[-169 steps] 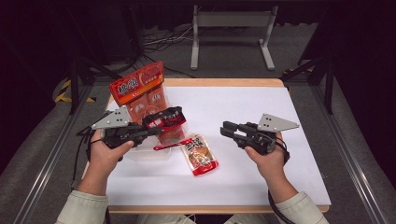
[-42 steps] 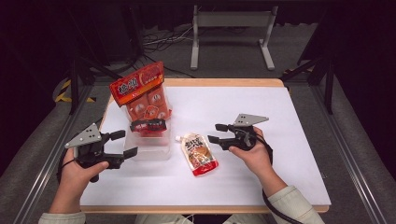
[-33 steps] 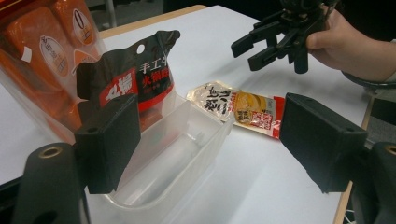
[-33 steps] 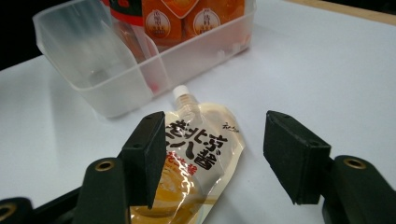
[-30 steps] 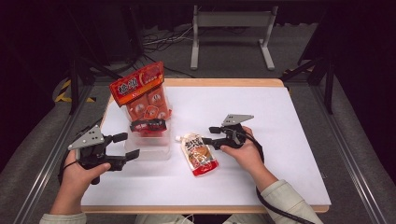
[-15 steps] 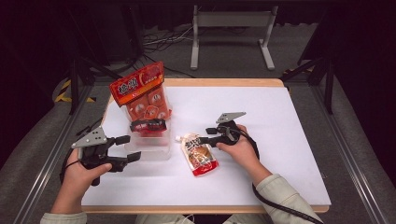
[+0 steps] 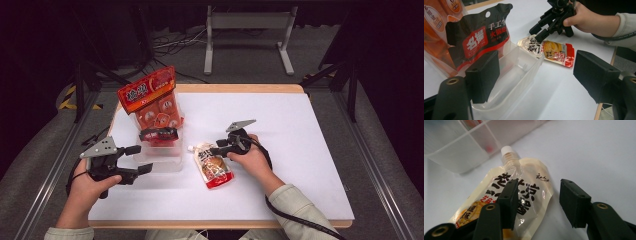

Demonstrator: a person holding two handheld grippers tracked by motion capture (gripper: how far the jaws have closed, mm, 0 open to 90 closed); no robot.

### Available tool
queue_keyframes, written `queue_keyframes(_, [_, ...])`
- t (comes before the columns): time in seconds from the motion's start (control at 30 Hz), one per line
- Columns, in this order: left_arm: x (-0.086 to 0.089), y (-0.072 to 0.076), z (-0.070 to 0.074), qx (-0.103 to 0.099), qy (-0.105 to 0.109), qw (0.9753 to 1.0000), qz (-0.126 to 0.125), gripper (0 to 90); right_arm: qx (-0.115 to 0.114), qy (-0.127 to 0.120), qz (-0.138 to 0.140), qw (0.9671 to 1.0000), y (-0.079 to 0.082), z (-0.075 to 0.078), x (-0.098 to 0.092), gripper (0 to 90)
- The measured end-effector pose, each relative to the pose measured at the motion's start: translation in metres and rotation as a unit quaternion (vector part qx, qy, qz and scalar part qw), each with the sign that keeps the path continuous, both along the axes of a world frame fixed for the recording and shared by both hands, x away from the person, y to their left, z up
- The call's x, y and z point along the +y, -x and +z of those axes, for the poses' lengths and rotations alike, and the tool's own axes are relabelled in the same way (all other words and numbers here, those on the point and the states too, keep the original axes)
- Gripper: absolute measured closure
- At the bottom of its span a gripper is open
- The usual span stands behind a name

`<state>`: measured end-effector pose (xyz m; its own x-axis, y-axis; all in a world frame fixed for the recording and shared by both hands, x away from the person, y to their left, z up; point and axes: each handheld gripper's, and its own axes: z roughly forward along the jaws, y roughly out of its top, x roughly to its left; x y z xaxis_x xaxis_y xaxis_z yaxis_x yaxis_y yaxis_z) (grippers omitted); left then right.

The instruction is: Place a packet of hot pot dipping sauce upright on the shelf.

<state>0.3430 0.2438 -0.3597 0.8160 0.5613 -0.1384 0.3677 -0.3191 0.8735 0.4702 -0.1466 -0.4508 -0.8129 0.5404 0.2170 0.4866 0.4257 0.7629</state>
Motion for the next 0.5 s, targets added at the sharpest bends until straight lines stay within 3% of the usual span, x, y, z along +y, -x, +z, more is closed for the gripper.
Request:
queue_keyframes(0.33, [-0.0028, -0.001, -0.0013, 0.001, -0.001, 1.0, -0.008, 20.7, -0.005, 0.017, 0.005, 0.9998, 0.0007, 0.0003, 0.008, 59.3])
queue_keyframes(0.5, [-0.0039, -0.0018, -0.0023, 0.001, -0.002, 0.9999, -0.01, 20.5, -0.006, 0.025, 0.004, 0.9997, 0.0017, 0.0004, 0.0081, 75.4])
